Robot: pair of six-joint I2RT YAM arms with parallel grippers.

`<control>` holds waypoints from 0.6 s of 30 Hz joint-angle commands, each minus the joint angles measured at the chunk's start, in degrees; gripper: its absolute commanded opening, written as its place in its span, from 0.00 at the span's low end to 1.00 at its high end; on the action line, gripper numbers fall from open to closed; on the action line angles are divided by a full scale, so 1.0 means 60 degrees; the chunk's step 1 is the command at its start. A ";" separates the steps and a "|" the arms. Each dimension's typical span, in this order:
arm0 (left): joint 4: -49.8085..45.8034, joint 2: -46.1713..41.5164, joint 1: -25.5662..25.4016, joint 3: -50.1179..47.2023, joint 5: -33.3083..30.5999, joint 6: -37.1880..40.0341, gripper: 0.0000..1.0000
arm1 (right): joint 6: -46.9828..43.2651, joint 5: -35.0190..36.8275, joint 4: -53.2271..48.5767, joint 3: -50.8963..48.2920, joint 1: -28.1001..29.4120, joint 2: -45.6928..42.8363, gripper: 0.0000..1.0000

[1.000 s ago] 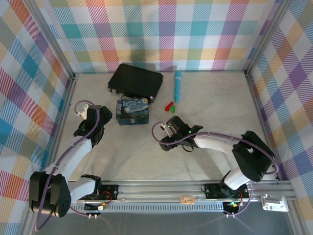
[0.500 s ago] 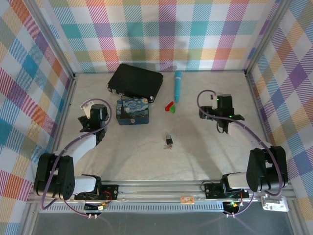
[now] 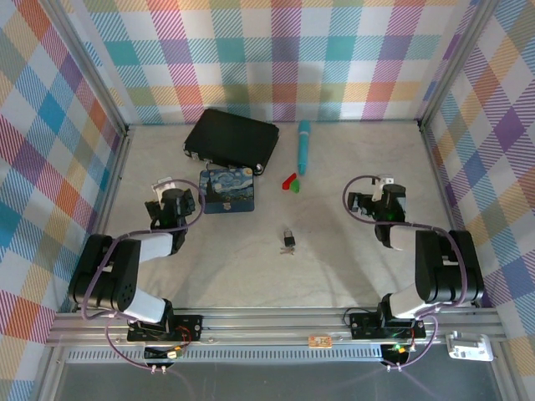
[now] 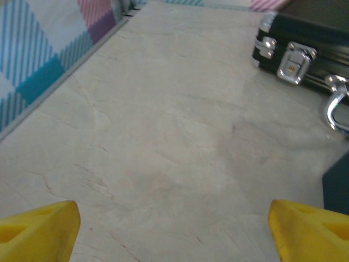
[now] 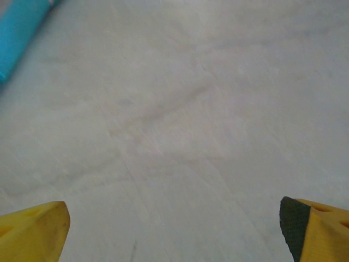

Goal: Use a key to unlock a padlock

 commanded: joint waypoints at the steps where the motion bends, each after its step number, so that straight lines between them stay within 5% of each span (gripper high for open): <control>1: 0.1341 0.0182 0.0123 -0.0280 0.1040 0.0554 0.89 | -0.0065 -0.0382 0.2779 -0.0772 -0.0057 0.0328 0.99; 5: 0.3413 0.1125 0.0187 -0.0806 0.1692 0.0914 0.90 | -0.0032 -0.0196 0.2453 -0.0678 -0.0042 0.0249 0.99; 6: 0.2274 0.0793 0.0181 -0.0566 0.1788 0.0749 0.90 | -0.0037 -0.0190 0.2454 -0.0681 -0.0040 0.0250 0.99; 11: 0.2723 0.0921 0.0234 -0.0628 0.1838 0.0787 1.00 | -0.0125 -0.0329 0.2337 -0.0621 -0.0026 0.0239 0.99; 18: 0.2582 0.0887 0.0233 -0.0599 0.1844 0.0743 1.00 | -0.0355 -0.0855 0.2106 -0.0491 -0.0028 0.0268 0.99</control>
